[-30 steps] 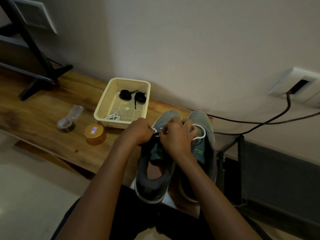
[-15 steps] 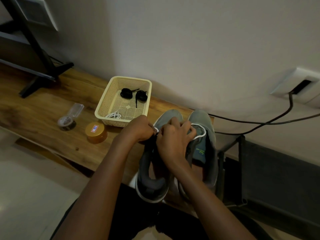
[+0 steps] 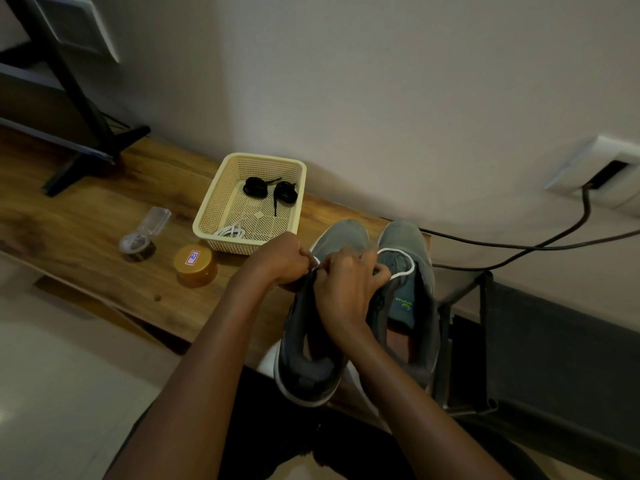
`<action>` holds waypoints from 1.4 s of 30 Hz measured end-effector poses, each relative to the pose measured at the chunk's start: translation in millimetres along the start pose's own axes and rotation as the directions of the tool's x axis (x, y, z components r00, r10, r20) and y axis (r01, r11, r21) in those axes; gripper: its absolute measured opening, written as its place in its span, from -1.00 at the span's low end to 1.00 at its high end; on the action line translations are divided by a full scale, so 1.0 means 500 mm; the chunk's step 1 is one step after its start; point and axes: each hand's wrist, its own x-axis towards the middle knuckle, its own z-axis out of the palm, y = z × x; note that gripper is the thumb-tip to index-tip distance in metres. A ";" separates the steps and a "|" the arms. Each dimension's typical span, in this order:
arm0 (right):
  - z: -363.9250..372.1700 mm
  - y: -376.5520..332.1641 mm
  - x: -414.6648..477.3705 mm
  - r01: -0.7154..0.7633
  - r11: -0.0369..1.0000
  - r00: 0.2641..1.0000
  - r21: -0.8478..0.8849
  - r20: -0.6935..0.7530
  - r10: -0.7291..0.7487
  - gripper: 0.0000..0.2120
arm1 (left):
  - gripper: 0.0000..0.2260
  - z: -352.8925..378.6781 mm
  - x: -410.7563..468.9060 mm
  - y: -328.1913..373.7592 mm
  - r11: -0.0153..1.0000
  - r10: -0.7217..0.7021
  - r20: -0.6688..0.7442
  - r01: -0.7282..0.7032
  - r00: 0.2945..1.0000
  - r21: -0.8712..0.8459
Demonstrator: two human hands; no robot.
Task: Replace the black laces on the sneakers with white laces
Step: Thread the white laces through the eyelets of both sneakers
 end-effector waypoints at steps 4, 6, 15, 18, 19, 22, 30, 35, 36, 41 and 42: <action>-0.027 0.004 0.013 0.014 1.000 0.996 -0.012 0.092 -0.013 -0.81 | -0.86 -0.003 0.005 -0.001 0.999 -0.032 -0.021 0.032 0.999 0.024; -0.058 0.017 0.020 0.019 1.000 0.996 -0.014 0.083 -0.018 -0.79 | -0.86 -0.007 0.005 0.001 0.999 -0.037 0.003 0.037 0.999 -0.004; -0.096 0.054 -0.017 0.010 0.970 0.997 -0.242 0.080 0.009 -0.73 | -0.78 -0.001 0.006 -0.002 0.992 -0.074 0.053 0.079 0.996 -0.098; -0.082 0.045 -0.013 0.053 0.957 0.995 -0.284 0.100 -0.025 -0.66 | -0.79 0.000 0.003 -0.001 0.988 -0.095 0.074 0.103 0.993 -0.111; -0.080 0.045 -0.012 0.063 0.954 0.994 -0.294 0.101 -0.034 -0.66 | -0.79 0.001 0.003 -0.002 0.989 -0.097 0.085 0.106 0.992 -0.104; -0.074 0.050 -0.010 0.076 0.956 0.995 -0.284 0.089 -0.053 -0.73 | -0.74 0.007 0.003 0.003 0.995 -0.098 0.137 0.100 0.986 -0.006; -0.056 0.064 -0.001 0.078 0.968 0.996 -0.240 0.058 -0.066 -0.78 | -0.73 -0.013 0.005 0.002 0.989 -0.128 0.147 0.137 0.981 -0.051; -0.054 0.073 0.000 0.080 0.972 0.996 -0.220 0.055 -0.069 -0.78 | -0.76 -0.027 0.006 -0.006 0.972 -0.123 0.020 0.124 0.992 -0.199; -0.050 0.073 -0.001 0.089 0.971 0.996 -0.222 0.042 -0.082 -0.78 | -0.81 -0.028 0.008 -0.009 0.989 -0.063 -0.034 0.058 0.997 -0.134; -0.030 0.081 -0.006 0.089 0.967 0.988 -0.237 -0.099 -0.115 -0.72 | -0.86 -0.023 0.018 -0.015 0.962 0.170 -0.102 -0.143 0.980 0.232; -0.027 0.082 -0.004 0.090 0.965 0.986 -0.247 -0.114 -0.122 -0.73 | -0.85 -0.019 0.018 -0.015 0.946 0.159 -0.116 -0.118 0.980 0.300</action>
